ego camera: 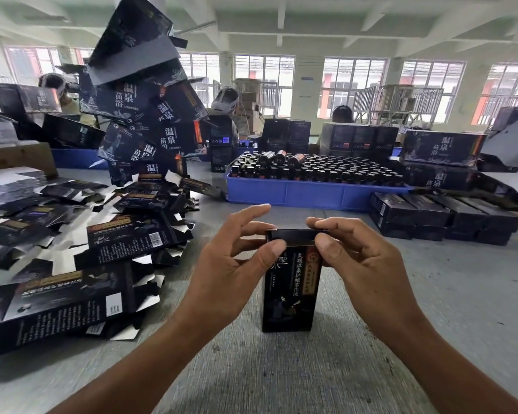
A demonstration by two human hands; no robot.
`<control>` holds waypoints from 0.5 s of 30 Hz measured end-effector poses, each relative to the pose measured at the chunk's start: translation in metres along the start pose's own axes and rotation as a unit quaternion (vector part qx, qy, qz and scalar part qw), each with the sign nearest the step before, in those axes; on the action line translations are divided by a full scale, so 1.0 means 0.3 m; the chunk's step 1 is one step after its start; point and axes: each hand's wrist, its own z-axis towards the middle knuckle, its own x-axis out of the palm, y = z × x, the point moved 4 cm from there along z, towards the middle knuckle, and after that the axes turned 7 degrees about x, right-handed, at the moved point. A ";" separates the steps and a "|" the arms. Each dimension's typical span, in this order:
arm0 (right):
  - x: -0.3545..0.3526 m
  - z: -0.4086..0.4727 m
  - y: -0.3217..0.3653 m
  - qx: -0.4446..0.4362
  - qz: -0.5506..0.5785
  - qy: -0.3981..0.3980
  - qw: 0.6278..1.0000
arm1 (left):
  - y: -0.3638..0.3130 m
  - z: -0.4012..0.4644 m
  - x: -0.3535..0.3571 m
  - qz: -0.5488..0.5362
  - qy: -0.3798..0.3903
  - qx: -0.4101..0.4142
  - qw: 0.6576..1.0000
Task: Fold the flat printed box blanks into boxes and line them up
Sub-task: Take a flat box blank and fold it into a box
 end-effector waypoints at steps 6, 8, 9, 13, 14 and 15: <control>-0.004 0.001 -0.002 -0.010 -0.013 0.006 1.000 | -0.023 -0.002 0.008 0.094 0.019 0.064 0.993; -0.006 -0.002 0.000 -0.020 -0.045 -0.001 0.999 | -0.018 0.003 0.007 0.100 0.015 0.067 0.993; -0.006 -0.002 -0.002 -0.022 -0.066 -0.005 0.998 | -0.014 0.004 0.006 0.103 0.014 0.067 0.992; -0.005 -0.002 -0.011 -0.038 -0.108 -0.015 0.993 | 0.002 0.006 -0.002 0.113 0.011 0.067 0.991; -0.004 -0.001 -0.009 -0.051 -0.120 -0.016 0.991 | 0.005 0.006 -0.004 0.112 0.011 0.066 0.991; -0.003 -0.001 -0.006 -0.066 -0.134 -0.017 0.989 | 0.008 0.006 -0.004 0.112 0.011 0.066 0.991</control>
